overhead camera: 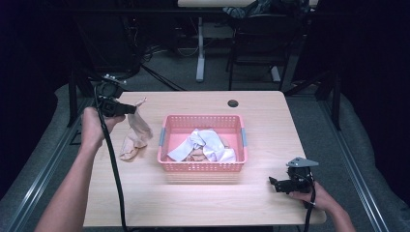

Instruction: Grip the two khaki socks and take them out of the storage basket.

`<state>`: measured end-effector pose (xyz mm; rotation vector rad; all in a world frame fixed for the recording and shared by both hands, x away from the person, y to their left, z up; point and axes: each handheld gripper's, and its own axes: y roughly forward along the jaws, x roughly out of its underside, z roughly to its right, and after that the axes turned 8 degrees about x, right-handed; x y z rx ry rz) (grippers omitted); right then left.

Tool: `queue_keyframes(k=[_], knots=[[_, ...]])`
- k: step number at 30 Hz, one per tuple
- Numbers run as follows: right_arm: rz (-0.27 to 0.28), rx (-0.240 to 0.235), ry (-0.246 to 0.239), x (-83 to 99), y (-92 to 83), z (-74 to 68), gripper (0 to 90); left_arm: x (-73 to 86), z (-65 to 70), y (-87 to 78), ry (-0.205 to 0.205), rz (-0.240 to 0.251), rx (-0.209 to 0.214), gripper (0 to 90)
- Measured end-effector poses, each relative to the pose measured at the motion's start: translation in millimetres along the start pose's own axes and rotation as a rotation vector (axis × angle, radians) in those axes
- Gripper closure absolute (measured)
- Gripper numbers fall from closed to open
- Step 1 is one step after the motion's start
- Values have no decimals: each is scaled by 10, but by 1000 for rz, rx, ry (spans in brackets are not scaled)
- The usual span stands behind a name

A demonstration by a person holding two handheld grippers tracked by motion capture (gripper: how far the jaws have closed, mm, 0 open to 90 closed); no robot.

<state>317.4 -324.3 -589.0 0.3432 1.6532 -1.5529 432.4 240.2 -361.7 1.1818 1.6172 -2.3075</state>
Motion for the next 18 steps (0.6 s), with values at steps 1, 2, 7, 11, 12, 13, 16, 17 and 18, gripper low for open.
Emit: queue_keyframes(k=[1, 2, 7, 11, 12, 13, 16, 17, 18], knots=[[0, 0, 0, 0, 0, 0, 0, 24, -19, 14, -6, -2, 0, 893], [0, 0, 0, 0, 0, 0, 0, 46, -35, 28, -14, -7, -1, 893], [1, -5, 1, 0, 4, 1, 0, 161, -148, 105, -50, -20, 0, 893], [2, -5, 1, 0, 4, 1, 0, 256, -215, 170, -68, -36, 1, 893], [1, -3, 2, 1, 3, 0, 0, 277, -229, 186, -74, -39, 2, 893], [1, -3, 2, 1, 3, 0, 0, 298, -241, 201, -80, -42, 2, 893], [2, -3, 2, 1, 4, 0, 0, 356, -285, 257, -92, -56, -2, 893], [2, -3, 2, 1, 3, 0, 0, 382, -298, 283, -97, -59, -3, 893], [1, -3, 2, 0, 3, 0, 0, 410, -310, 313, -99, -69, -3, 893]])
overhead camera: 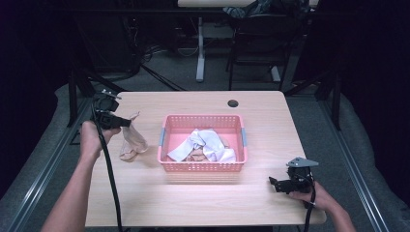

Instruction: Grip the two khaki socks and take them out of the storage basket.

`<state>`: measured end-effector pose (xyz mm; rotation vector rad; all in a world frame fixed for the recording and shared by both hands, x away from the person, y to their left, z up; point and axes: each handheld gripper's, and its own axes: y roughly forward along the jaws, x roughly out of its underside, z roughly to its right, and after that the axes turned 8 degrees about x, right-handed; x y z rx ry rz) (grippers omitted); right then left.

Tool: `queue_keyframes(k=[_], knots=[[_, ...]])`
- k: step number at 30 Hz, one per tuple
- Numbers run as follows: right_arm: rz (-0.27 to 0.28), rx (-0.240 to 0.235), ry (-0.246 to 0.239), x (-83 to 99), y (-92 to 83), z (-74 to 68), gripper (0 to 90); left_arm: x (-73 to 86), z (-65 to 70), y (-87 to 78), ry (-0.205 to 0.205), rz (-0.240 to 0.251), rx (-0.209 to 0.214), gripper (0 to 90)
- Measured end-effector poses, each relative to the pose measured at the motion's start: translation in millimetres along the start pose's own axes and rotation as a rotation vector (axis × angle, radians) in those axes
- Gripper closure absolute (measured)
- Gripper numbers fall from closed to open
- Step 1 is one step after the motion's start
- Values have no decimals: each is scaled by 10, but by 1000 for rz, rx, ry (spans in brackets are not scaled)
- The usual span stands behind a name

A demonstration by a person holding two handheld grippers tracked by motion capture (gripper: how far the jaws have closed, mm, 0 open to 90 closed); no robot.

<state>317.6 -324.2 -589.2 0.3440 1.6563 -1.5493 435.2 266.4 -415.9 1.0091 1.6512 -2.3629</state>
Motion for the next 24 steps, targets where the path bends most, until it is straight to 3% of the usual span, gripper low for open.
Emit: queue_keyframes(k=[10, 18, 21, 24], knots=[[-2, 4, 0, 0, -4, -1, 0, 259, -172, 483, -46, -114, -16, 890], [3, 7, 10, 7, -4, -12, 0, 402, -263, 748, -93, -121, 0, 862], [3, 16, 14, 11, -7, -19, 0, 428, -281, 783, -111, -107, -1, 756], [2, 18, 15, 13, -10, -20, 0, 451, -287, 747, -132, -66, -15, 538]])
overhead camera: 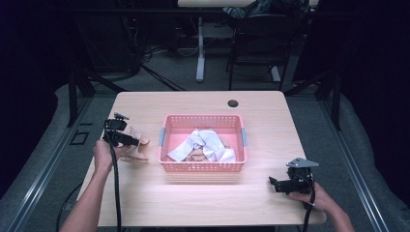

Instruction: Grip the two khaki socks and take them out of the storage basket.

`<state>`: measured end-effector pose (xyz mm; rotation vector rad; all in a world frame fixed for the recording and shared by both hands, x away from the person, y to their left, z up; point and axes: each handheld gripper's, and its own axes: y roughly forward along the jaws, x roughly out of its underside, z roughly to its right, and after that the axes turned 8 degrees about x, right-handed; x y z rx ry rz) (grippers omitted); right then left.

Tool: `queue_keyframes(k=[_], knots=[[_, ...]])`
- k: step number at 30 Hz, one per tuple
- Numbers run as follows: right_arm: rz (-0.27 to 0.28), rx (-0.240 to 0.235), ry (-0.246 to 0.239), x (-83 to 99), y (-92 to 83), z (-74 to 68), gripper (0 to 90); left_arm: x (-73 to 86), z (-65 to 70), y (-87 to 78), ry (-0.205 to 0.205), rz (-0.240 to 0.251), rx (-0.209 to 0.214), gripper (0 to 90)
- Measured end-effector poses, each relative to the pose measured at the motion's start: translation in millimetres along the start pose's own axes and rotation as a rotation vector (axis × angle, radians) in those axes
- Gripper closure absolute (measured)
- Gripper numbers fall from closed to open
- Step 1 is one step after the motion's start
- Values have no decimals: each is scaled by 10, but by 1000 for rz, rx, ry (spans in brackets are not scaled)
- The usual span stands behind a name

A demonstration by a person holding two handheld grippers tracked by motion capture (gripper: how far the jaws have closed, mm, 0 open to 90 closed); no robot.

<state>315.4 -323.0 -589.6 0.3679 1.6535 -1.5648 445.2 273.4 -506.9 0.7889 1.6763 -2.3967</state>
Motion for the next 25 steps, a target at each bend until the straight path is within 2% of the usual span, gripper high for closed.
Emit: queue_keyframes(k=[2, 5, 8, 15, 20, 25], knots=[[-1, 1, 1, 0, -1, -1, 0, 20, 6, -68, -3, 24, -7, 384], [0, 1, 3, 0, 0, -1, 0, 68, 38, -187, -1, 61, 3, 251], [-1, 0, 2, 0, 0, 0, 0, 127, 81, -310, 5, 91, 16, 164], [-1, 0, 2, 0, 0, 0, 0, 324, 151, -540, 43, 113, 1, 102], [-2, 0, 3, 0, 0, 0, 0, 500, 108, -588, 37, 116, -18, 52], [-2, -1, 4, -1, 0, 1, 0, 616, 47, -574, 11, 113, -31, 12]])
